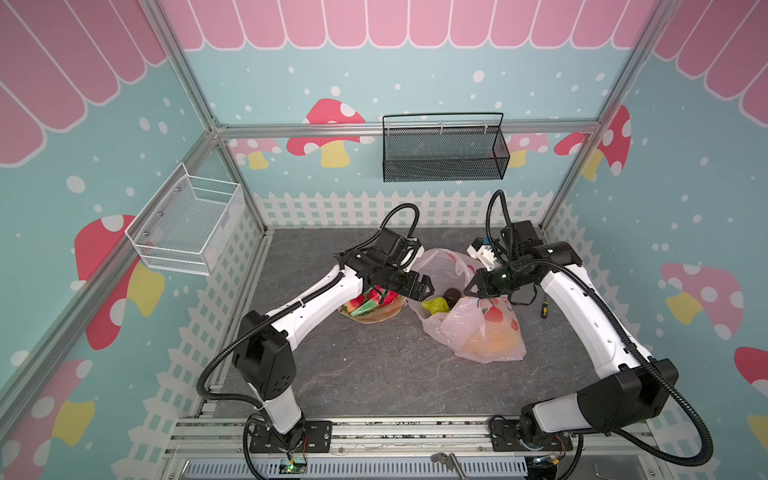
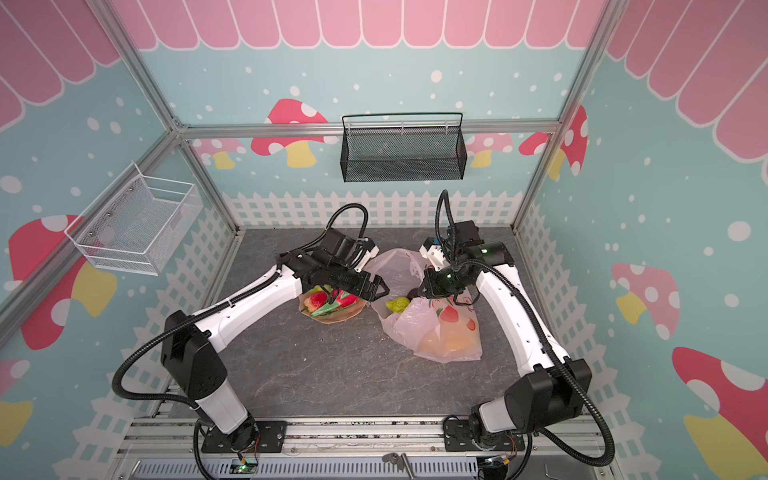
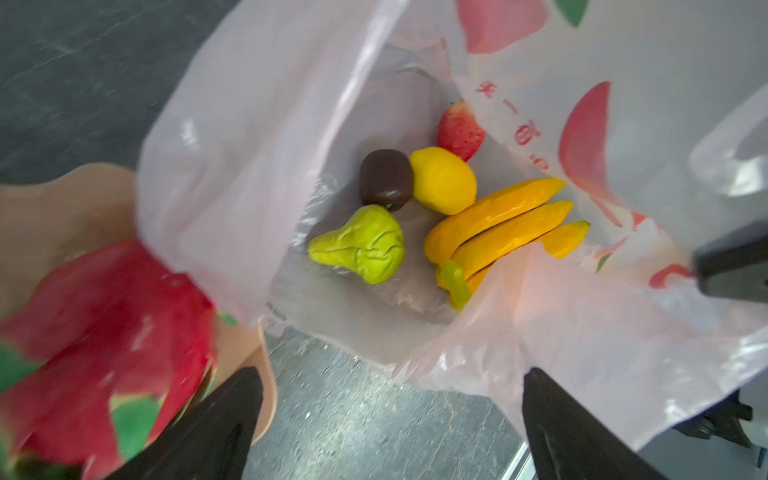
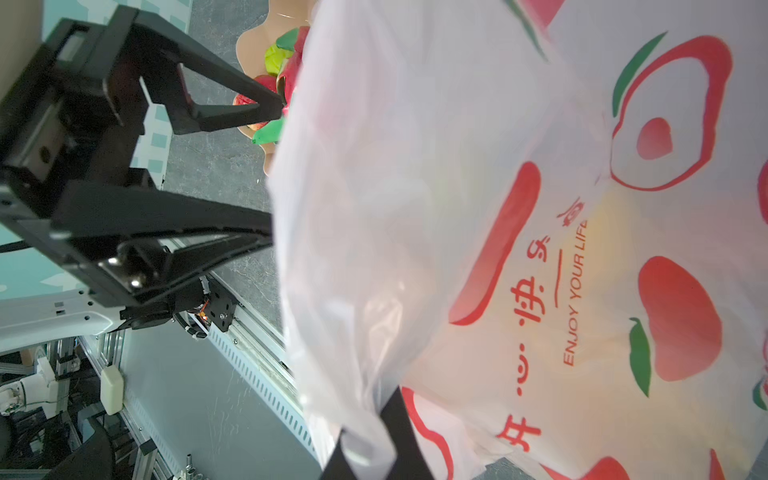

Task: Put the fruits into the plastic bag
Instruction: 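Raise the open left gripper out of the bag back over the bowl, then lower the open left gripper around the green pear in the bowl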

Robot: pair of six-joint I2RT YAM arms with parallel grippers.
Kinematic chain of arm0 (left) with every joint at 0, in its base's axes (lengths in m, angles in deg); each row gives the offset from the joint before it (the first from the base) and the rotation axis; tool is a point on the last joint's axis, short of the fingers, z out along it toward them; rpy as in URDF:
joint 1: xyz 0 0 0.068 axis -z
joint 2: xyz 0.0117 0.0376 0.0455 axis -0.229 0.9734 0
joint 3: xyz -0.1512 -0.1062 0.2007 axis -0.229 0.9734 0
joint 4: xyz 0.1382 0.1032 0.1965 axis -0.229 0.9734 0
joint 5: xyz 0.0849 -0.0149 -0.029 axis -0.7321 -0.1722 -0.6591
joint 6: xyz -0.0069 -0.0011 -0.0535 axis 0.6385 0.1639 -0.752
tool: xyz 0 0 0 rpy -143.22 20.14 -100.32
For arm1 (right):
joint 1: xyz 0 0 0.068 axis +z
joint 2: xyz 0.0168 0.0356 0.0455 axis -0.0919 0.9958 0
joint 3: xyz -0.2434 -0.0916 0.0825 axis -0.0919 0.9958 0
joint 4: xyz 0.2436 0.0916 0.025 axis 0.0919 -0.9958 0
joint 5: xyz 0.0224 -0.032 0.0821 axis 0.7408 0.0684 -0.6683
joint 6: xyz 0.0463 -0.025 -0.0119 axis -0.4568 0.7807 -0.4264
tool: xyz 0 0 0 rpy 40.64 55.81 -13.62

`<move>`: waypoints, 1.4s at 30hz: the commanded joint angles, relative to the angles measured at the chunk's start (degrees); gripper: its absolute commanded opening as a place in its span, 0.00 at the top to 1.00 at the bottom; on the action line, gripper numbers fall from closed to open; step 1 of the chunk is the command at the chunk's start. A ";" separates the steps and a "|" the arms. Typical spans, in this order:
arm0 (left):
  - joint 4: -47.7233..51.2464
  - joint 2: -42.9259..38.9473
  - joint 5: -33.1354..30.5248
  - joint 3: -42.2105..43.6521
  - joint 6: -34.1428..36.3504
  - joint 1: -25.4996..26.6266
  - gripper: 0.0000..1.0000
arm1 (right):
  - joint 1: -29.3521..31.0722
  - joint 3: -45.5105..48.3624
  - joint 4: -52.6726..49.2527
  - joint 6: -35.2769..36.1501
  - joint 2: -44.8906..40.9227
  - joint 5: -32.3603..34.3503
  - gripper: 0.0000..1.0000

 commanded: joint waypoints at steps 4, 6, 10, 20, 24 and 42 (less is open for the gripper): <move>4.85 -7.79 -5.52 5.44 0.13 -7.81 0.02 | 0.33 -0.36 -0.33 1.43 0.42 -0.21 1.00; 5.92 -8.41 -5.14 5.76 -0.48 -11.18 0.02 | 0.35 -0.43 -0.40 1.42 0.39 -0.19 1.00; 11.08 -6.34 -9.97 2.93 0.78 -15.60 0.03 | 0.31 -0.48 -0.45 1.41 0.40 -0.08 1.00; 18.11 5.08 -20.24 -4.99 -0.97 -18.04 0.04 | 0.35 -0.45 -0.60 1.34 0.26 0.36 1.00; 18.59 9.70 -21.46 -7.79 -3.09 -18.21 0.07 | 0.35 -0.61 -0.59 1.33 0.43 0.38 1.00; 16.21 21.37 -21.20 -11.10 -5.97 -18.03 0.17 | 0.35 -0.58 -0.68 1.07 -0.24 0.72 1.00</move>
